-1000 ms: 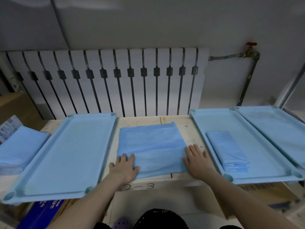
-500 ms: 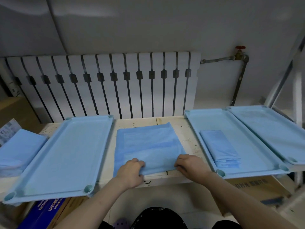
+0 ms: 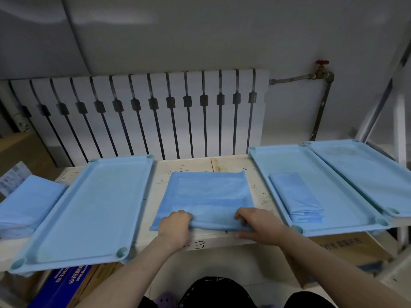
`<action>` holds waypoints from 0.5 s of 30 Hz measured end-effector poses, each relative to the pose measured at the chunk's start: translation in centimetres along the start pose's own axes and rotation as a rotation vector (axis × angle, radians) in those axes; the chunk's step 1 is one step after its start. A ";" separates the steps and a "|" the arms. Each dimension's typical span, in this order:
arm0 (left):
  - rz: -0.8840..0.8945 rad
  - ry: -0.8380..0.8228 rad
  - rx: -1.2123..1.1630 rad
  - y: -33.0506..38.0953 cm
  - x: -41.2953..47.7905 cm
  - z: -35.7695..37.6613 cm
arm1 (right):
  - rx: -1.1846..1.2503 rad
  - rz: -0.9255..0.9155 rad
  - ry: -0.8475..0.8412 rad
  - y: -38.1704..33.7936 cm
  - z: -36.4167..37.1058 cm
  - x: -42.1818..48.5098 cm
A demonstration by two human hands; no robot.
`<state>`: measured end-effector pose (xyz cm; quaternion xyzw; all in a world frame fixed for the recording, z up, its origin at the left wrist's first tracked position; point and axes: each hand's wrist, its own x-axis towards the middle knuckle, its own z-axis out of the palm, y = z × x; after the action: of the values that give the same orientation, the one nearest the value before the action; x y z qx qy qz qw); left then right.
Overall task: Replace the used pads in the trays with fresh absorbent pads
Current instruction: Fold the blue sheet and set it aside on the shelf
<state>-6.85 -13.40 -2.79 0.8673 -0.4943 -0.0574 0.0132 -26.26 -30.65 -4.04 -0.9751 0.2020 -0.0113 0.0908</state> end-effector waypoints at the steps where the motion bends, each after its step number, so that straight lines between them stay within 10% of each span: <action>1: -0.005 0.000 -0.014 0.0 0.0 -0.1 | -0.037 -0.021 -0.023 0.5 0.2 -0.4; 15: -0.019 0.358 -0.042 -0.7 -0.6 -3.0 | 0.897 0.292 0.471 1.1 -1.2 -0.6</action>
<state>-6.20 -12.63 0.21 0.8679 -0.4744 0.0876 0.1184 -27.26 -31.60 -3.04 -0.7733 0.3258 -0.3026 0.4520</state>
